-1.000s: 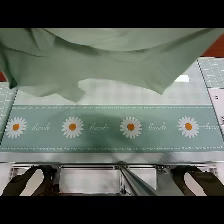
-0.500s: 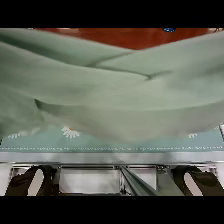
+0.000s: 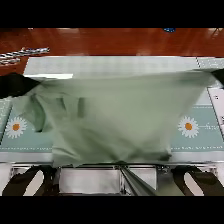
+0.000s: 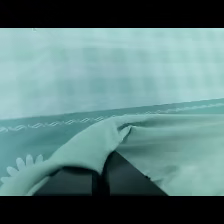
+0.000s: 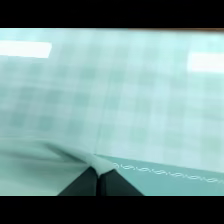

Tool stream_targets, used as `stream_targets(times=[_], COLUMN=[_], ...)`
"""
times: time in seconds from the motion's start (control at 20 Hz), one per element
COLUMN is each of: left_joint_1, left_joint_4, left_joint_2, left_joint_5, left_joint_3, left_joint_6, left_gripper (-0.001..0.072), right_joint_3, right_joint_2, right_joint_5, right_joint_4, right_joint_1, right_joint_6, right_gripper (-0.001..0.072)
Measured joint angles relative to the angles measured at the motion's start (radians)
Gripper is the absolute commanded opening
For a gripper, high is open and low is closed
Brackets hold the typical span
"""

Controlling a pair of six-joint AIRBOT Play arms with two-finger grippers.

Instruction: Fold the shirts.

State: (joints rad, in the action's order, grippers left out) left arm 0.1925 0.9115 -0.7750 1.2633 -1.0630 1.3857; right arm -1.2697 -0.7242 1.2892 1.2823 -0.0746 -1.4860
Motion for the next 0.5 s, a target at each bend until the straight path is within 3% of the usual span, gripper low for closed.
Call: stream_targets(times=[0.3,0.45,0.5], left_joint_1=[-0.116,-0.144,-0.148], left_joint_4=[-0.017,-0.060,-0.076], left_joint_2=[-0.419,-0.615,-0.671], left_joint_5=[-0.356,-0.410,-0.413], left_joint_3=[0.003,-0.107,-0.153], left_joint_6=[-0.024,-0.028,-0.028], left_gripper=[0.0019,0.0025,0.0118], right_joint_3=[0.042,-0.037,-0.071], right_joint_2=[-0.423,-0.648,-0.708], right_joint_5=[-0.248,-0.313,-0.327], right_joint_4=[-0.075,-0.127,-0.143], right_joint_1=[0.000,0.000,0.000], right_joint_6=[0.012,0.011,0.001], right_gripper=[0.0023,0.0024,0.0107])
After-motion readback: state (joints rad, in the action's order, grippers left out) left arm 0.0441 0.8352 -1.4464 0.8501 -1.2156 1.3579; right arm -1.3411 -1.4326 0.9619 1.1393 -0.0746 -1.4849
